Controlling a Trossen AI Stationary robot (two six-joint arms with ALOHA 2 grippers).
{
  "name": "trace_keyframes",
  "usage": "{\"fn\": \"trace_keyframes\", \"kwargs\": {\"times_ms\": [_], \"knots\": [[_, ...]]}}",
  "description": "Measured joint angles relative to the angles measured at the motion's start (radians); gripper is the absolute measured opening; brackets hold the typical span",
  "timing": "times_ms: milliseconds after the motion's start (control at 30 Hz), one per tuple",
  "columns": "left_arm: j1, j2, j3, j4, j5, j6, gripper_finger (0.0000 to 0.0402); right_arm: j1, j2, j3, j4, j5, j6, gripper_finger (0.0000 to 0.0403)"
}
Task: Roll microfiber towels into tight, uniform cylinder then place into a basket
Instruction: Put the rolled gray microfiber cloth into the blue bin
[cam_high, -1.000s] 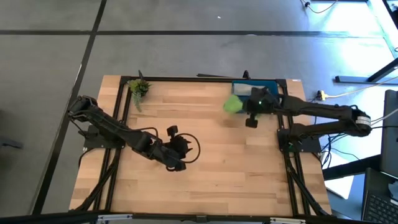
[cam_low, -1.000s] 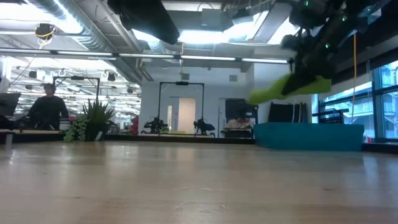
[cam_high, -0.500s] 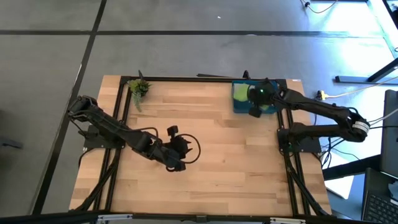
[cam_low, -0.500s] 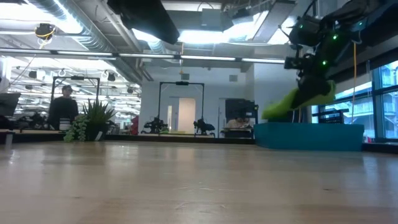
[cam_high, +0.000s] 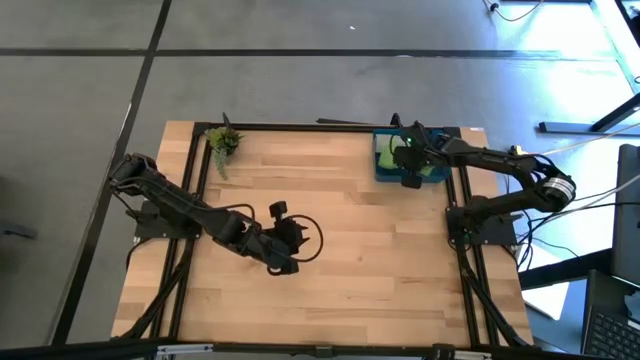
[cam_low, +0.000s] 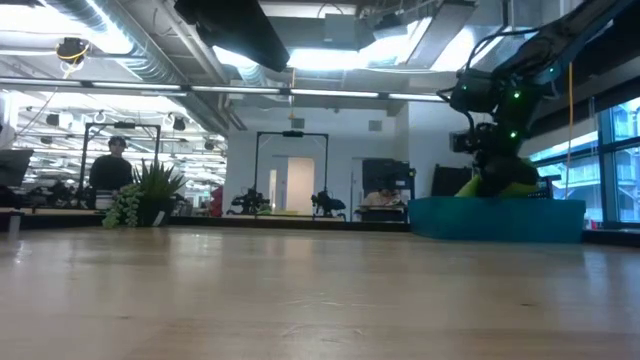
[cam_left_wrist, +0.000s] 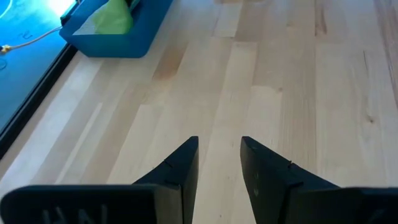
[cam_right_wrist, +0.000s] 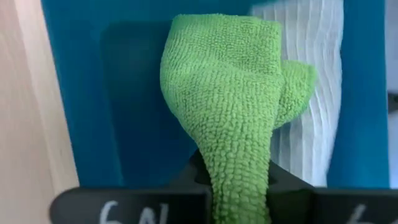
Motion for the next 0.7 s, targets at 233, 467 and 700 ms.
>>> {"fn": "trace_keyframes", "kwargs": {"times_ms": [233,467,700], "knots": [[0.0,0.0,0.0,0.0,0.0,0.0,0.0108,-0.052,0.046,0.001,0.104,-0.186,-0.09,0.0027],[0.0,0.0,0.0,0.004,0.0,0.0,0.0108,-0.061,0.134,0.001,0.112,-0.231,-0.144,0.0035],[0.0,0.0,0.0,0.004,0.0,0.0,0.0108,-0.061,0.211,0.002,0.13,-0.225,-0.149,0.0035]]}}
